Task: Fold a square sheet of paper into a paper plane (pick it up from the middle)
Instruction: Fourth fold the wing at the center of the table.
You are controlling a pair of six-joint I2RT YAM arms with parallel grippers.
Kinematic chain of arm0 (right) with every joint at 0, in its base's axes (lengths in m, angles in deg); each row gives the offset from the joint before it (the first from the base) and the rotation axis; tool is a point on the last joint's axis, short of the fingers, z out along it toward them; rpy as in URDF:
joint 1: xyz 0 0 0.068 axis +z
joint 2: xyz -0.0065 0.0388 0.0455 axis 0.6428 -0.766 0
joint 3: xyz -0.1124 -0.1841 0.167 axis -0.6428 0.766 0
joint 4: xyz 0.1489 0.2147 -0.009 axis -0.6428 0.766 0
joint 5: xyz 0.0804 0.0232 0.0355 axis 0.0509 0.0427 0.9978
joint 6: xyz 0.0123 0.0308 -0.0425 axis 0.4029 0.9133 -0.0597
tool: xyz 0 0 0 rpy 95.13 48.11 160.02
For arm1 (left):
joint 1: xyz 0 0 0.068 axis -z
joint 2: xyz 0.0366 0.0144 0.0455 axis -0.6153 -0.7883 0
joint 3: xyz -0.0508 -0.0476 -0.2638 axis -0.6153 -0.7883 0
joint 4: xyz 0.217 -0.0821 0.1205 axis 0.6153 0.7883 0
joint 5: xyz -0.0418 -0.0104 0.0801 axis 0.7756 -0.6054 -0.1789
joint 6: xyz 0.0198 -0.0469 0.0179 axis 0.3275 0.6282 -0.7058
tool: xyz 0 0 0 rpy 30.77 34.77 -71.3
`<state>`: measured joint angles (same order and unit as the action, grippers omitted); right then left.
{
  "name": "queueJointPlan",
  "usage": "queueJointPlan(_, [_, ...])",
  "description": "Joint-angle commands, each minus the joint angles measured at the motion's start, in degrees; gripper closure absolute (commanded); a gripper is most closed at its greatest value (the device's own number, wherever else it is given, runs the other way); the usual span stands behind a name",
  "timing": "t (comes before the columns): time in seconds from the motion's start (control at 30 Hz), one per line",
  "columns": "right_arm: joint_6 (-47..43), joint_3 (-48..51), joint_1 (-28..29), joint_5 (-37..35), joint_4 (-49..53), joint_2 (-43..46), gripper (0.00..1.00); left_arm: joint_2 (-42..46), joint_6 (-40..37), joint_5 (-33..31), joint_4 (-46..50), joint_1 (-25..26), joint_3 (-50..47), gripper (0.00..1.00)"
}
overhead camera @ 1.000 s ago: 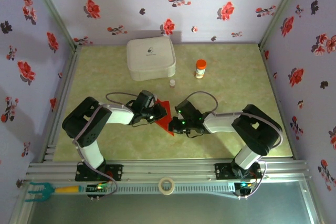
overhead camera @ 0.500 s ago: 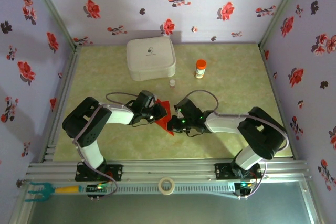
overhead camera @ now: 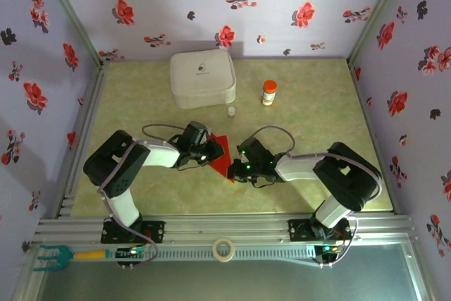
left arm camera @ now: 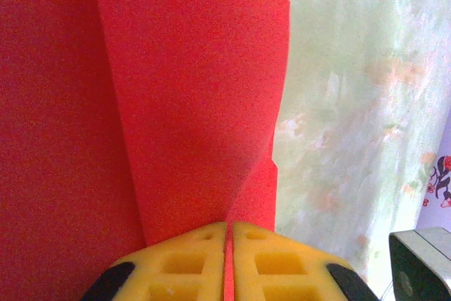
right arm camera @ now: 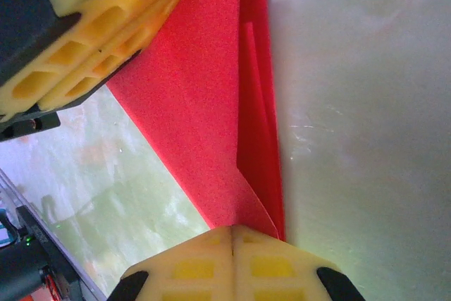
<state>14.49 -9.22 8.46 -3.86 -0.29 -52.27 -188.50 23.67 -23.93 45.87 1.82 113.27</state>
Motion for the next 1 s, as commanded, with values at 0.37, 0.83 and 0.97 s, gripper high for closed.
queueJointPlan(0.37, [4.83, 8.85, -0.12, 1.40, -0.55, 4.35, 0.99, -0.94, -0.82, -1.95, 4.84, -0.42, -1.00, 0.88])
queueJointPlan(0.83, [1.16, 0.24, 0.41, -4.75, 15.96, 16.33, 0.99, 0.13, -0.25, -1.99, 3.88, -0.33, -2.00, 0.88])
queueJointPlan(0.97, [0.08, -6.47, -0.67, -3.48, 15.04, 9.63, 1.00, -0.02, -0.17, -1.95, 3.60, -0.32, -2.12, 0.88])
